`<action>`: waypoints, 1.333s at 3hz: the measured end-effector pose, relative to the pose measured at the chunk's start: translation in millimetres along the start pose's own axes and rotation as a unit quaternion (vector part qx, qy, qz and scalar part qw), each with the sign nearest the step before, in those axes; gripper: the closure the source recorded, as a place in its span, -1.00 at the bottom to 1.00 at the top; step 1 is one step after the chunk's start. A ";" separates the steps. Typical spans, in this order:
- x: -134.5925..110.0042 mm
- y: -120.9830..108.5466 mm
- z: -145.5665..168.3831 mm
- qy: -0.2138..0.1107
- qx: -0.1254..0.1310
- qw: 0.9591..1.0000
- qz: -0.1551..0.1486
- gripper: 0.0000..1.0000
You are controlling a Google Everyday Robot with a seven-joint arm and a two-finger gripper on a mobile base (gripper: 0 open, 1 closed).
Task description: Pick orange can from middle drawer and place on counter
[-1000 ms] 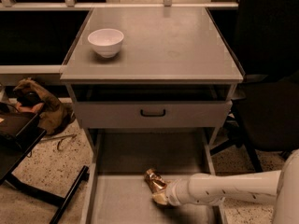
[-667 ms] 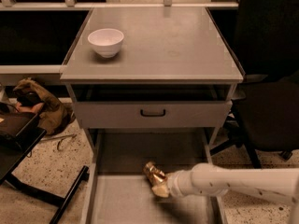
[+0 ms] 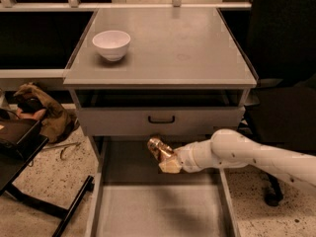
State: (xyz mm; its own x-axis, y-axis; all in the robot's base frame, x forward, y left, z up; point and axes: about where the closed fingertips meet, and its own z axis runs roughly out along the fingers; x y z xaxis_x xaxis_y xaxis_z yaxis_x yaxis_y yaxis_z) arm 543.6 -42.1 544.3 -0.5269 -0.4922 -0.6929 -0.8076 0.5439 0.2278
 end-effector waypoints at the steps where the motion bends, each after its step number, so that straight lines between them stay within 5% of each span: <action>1: -29.0 8.3 -31.4 0.000 -0.012 1.000 -0.019 1.00; 2: -15.6 23.6 -74.7 0.003 -0.010 1.000 -0.011 1.00; 3: 8.4 28.3 -138.0 -0.004 0.019 1.000 0.007 1.00; 4: -3.5 27.8 -138.6 -0.006 0.013 1.000 0.001 1.00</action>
Offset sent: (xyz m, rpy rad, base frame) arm -0.0880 -0.0973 0.0855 -0.0134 0.0397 -0.0355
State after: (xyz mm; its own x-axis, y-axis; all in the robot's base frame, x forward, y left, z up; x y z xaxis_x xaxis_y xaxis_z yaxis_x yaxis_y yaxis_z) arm 486.2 -119.5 647.8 -0.5251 -0.4838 -0.7001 -0.7995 0.5624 0.2110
